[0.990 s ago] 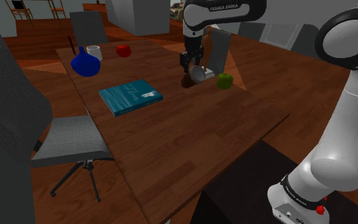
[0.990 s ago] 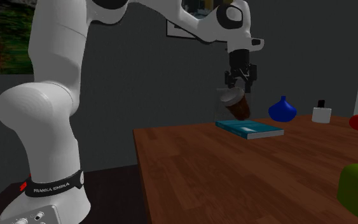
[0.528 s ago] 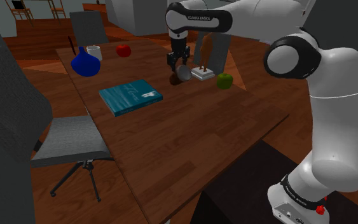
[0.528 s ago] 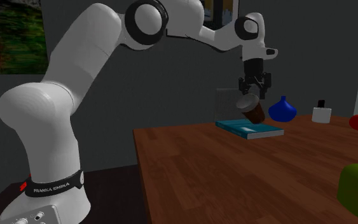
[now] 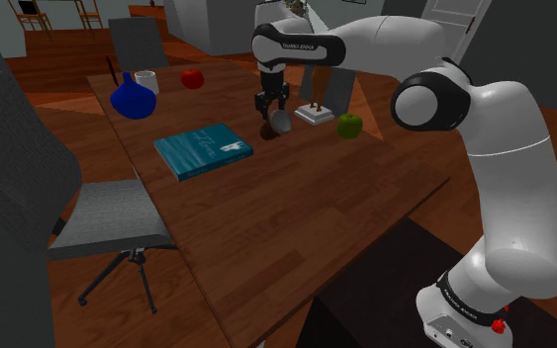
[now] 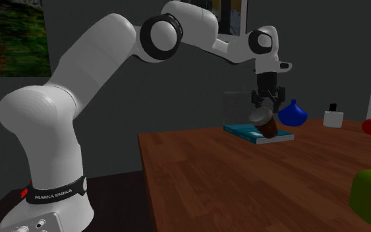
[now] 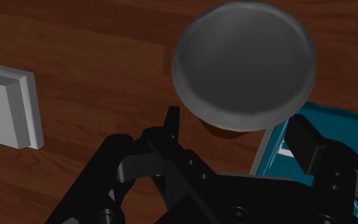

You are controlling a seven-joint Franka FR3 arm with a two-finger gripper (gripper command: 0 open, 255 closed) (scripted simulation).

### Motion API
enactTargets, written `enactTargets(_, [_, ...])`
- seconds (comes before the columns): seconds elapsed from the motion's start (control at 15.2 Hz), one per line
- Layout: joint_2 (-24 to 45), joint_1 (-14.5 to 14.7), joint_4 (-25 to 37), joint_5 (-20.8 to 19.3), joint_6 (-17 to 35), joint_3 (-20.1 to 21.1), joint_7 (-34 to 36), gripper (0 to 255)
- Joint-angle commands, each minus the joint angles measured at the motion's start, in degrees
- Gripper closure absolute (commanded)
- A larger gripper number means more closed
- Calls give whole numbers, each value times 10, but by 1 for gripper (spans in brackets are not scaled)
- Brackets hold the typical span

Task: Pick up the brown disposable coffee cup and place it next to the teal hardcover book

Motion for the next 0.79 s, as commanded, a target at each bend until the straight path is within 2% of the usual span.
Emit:
enactTargets(0.0, [-3, -1, -20, 0, 18, 0, 3, 255])
enactTargets(0.59, [-2, -4, -90, -3, 88, 0, 12, 255])
enactTargets(0.73, [-2, -4, -90, -3, 88, 0, 12, 255])
